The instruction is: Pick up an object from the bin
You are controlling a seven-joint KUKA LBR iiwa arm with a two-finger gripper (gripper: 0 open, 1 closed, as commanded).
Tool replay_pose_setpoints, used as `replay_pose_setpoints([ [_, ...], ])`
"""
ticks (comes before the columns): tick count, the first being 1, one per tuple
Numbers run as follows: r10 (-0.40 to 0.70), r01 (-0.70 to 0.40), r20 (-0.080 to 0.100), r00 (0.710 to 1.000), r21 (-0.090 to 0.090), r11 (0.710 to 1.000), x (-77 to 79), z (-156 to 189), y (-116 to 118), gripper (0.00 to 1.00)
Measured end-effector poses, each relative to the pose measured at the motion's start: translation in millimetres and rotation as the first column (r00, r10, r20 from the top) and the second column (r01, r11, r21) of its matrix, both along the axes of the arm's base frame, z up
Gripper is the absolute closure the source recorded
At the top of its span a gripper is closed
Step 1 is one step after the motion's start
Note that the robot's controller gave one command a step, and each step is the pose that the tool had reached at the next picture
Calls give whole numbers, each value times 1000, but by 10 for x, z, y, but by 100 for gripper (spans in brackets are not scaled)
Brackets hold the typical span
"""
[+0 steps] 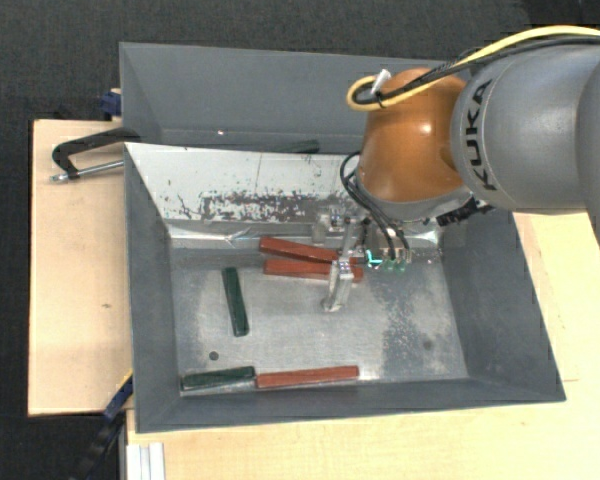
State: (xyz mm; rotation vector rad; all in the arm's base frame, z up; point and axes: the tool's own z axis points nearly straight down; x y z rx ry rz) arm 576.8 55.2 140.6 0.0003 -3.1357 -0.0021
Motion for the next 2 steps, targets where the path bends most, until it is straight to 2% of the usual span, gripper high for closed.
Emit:
replay_pose_setpoints([
  [1, -1, 1, 8, 1000, 0, 1000, 20, 38, -2, 0],
  [2, -92, 92, 10, 996, 1, 996, 90, -447, 101, 0],
])
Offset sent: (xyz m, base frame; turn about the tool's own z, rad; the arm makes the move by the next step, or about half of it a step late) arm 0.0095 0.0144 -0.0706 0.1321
